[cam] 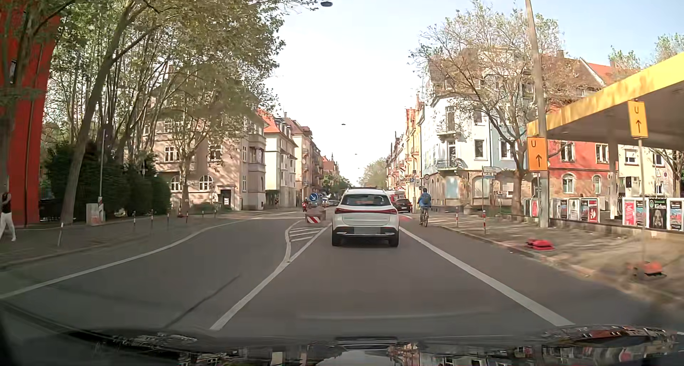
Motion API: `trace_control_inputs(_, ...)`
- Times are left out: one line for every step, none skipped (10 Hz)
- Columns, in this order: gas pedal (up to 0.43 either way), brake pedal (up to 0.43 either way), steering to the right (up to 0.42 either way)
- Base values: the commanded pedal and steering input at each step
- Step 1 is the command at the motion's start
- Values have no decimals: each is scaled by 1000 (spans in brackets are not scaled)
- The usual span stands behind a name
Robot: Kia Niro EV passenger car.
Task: Follow the waypoints while adhering to traffic rules and regulations
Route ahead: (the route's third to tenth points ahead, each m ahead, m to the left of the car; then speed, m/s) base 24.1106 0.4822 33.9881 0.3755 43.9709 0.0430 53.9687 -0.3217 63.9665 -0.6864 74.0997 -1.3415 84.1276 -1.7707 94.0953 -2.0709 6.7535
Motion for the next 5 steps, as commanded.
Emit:
trace_control_inputs(47,0,-7)
trace_control_inputs(47,0,-4)
trace_control_inputs(47,0,-2)
trace_control_inputs(47,0,-4)
trace_control_inputs(47,0,-7)
